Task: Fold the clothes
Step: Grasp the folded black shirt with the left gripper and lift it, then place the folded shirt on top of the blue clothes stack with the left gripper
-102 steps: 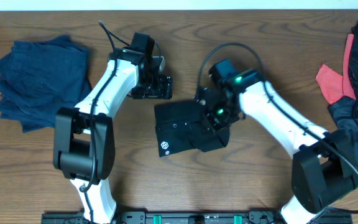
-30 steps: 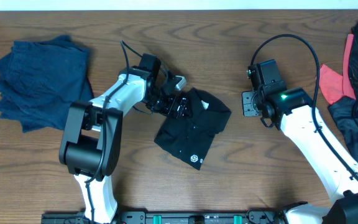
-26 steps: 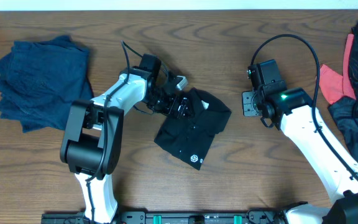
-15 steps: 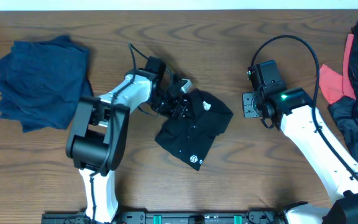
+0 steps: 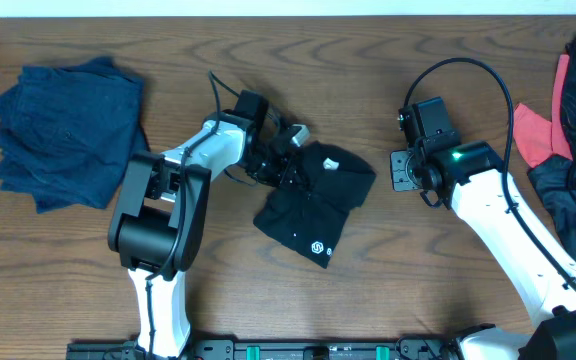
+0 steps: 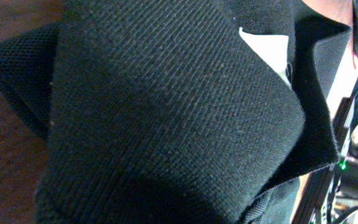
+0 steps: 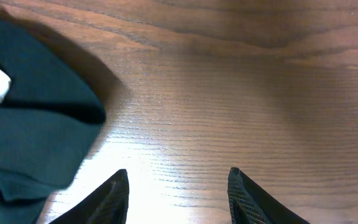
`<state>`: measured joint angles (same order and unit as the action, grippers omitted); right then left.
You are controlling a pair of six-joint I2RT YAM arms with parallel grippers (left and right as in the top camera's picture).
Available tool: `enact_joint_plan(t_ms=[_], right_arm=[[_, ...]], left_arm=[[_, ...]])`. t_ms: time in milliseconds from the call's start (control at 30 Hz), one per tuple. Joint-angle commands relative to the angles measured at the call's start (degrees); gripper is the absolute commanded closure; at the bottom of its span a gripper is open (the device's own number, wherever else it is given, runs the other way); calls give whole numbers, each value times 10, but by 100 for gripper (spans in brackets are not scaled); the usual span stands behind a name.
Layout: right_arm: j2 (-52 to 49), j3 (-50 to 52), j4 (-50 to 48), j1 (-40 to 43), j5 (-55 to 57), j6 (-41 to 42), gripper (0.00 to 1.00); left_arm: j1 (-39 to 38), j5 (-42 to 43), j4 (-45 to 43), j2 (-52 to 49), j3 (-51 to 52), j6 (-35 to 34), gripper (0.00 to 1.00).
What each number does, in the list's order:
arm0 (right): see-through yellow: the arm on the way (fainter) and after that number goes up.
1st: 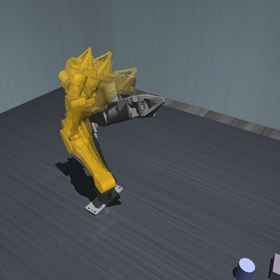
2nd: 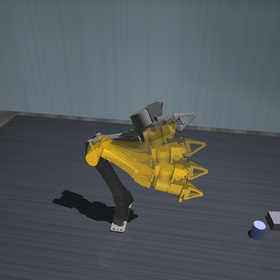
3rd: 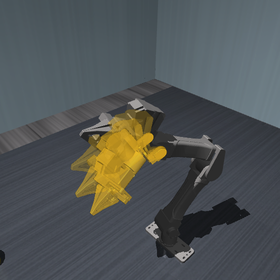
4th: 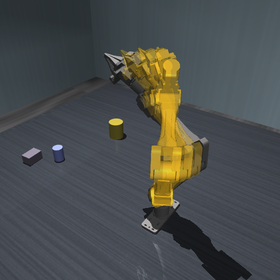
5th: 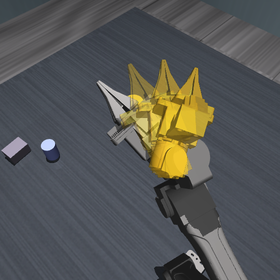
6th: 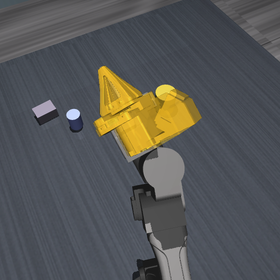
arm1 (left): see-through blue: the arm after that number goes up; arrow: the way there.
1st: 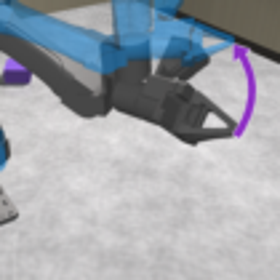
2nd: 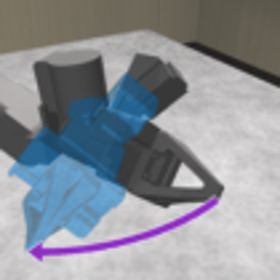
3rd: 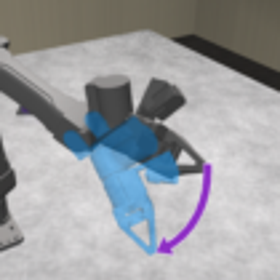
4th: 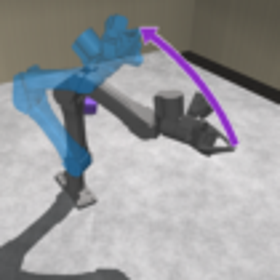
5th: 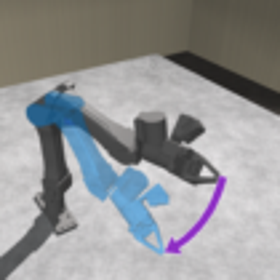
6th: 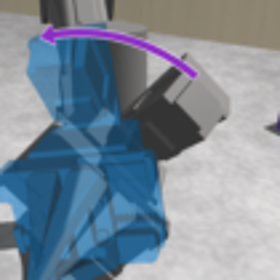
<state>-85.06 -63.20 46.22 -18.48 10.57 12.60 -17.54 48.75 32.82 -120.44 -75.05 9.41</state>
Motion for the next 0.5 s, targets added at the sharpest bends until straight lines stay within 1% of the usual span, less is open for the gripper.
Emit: enact_joint_plan(t_ms=[0, 133, 300, 467], right_arm=[[5, -1, 3, 7, 8, 7, 50], [5, -1, 9, 7, 13, 6, 51], [5, -1, 12, 7, 13, 7, 50], [5, -1, 12, 7, 13, 7, 50]], left_arm=[[34, -20, -3, 10, -25, -33, 94], [80, -85, -4, 54, -45, -67, 94], [146, -189, -16, 147, -46, -67, 94], [216, -244, -60, 231, -46, -67, 94]])
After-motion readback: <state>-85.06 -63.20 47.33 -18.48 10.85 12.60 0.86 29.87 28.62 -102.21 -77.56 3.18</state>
